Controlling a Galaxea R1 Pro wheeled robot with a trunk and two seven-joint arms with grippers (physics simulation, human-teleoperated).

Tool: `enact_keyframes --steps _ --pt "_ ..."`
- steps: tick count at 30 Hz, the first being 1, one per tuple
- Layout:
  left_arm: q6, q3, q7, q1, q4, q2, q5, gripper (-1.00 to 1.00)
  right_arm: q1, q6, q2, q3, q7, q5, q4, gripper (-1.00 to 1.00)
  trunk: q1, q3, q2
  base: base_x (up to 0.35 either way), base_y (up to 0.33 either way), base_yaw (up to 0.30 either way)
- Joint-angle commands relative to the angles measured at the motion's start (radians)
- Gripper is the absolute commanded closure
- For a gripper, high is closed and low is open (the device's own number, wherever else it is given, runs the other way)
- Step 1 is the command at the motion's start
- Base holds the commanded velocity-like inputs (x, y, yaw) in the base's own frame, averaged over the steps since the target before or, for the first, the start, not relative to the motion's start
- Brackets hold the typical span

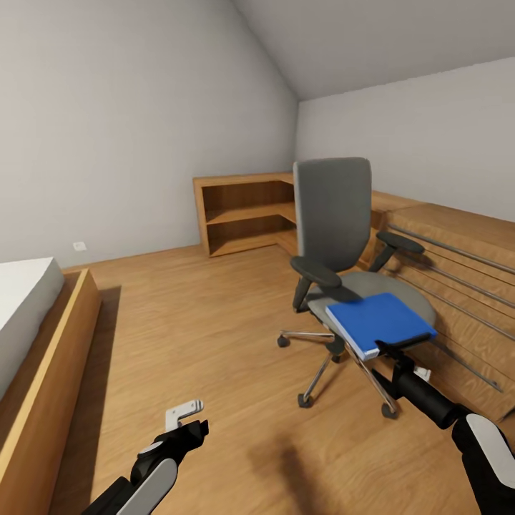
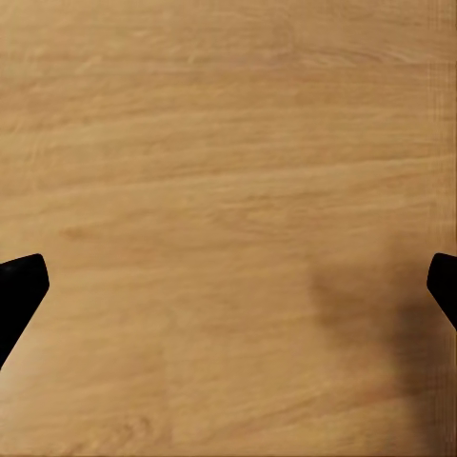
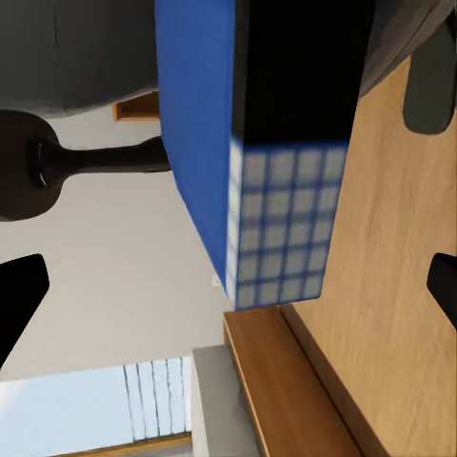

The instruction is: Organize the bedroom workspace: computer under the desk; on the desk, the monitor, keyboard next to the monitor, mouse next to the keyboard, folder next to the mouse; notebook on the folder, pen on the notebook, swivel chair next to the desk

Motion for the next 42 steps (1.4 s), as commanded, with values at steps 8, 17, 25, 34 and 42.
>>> enact_keyframes --steps 8,17,25,34,42 --pt "0.003 -0.002 0.005 -0.001 -0.001 0.001 0.004 -1.00 -0.001 0.004 0.000 -0.008 0.005 0.006 0.001 -1.00 0.000 -0.001 0.000 0.130 0.000 0.000" --pt "0.004 -0.002 0.005 -0.001 -0.001 0.001 0.004 -1.00 -0.001 -0.039 0.000 -0.009 -0.002 0.007 0.003 -1.00 0.000 -0.001 0.000 0.011 0.000 0.000" --pt "0.004 -0.002 0.005 -0.001 -0.002 0.001 0.004 -1.00 -0.001 -0.058 0.000 -0.010 -0.005 0.008 0.004 -1.00 0.000 -0.001 0.000 0.001 0.000 0.000" --pt "0.004 -0.002 0.005 -0.001 -0.002 0.001 0.004 -1.00 -0.001 -0.061 0.000 -0.010 -0.008 0.008 0.005 -1.00 0.000 -0.001 0.000 0.000 0.000 0.000" --pt "0.004 0.000 0.005 -0.001 -0.004 0.001 0.004 -1.00 -0.001 -0.061 -0.001 -0.020 -0.014 0.008 0.019 -1.00 0.000 -0.001 0.000 0.000 0.000 0.000"
